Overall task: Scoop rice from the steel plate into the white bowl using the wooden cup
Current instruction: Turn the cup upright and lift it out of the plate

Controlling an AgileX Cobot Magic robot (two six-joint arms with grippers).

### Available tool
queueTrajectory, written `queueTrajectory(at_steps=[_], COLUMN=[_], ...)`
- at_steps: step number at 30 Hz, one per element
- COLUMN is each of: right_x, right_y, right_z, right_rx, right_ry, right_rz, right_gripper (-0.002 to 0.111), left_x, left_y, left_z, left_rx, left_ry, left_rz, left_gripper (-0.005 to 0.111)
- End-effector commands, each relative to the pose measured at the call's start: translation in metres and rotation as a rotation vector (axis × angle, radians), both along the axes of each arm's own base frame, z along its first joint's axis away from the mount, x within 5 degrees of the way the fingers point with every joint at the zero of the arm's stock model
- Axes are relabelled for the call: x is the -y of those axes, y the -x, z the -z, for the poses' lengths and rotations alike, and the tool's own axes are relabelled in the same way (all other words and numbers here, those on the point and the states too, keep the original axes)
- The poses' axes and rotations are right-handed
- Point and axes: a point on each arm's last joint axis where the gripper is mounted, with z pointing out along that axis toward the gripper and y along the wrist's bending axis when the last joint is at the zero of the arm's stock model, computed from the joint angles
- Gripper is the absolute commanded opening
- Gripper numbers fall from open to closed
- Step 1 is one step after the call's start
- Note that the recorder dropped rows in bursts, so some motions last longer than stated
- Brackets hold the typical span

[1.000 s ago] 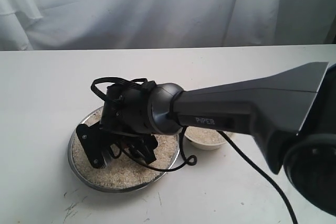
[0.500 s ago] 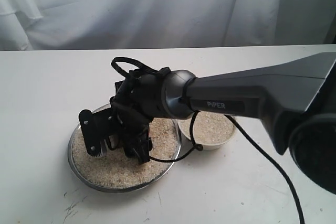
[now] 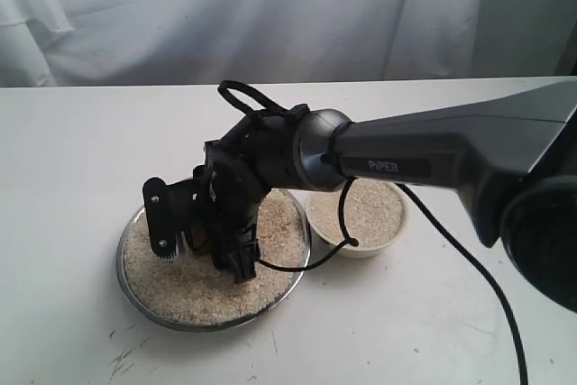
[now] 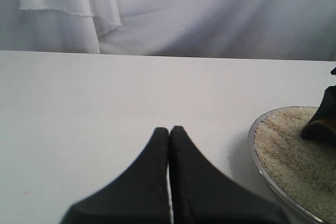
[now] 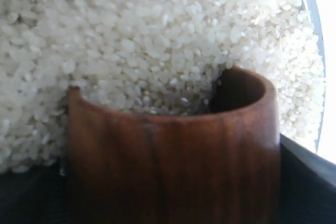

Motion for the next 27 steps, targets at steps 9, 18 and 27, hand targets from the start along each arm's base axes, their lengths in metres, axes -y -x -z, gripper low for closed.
queueTrajectory(at_steps=[9, 18, 27], right_x=[0.009, 0.017, 0.025], right_y=[-0.008, -0.018, -0.026], right_z=[0.007, 0.006, 0.004], right_rx=[-0.142, -0.217, -0.310], right_ry=[-0.057, -0.120, -0.192], right_rz=[0.061, 0.081, 0.112], right_gripper=[0.000, 0.000, 0.000], left_x=[0.000, 0.000, 0.000], left_y=[0.000, 0.000, 0.000], left_z=[0.001, 0.001, 0.001], left_rx=[0.007, 0.007, 0.007], left_ry=[0.000, 0.001, -0.001], left_rz=[0.002, 0.001, 0.002], left_gripper=[0.000, 0.000, 0.000])
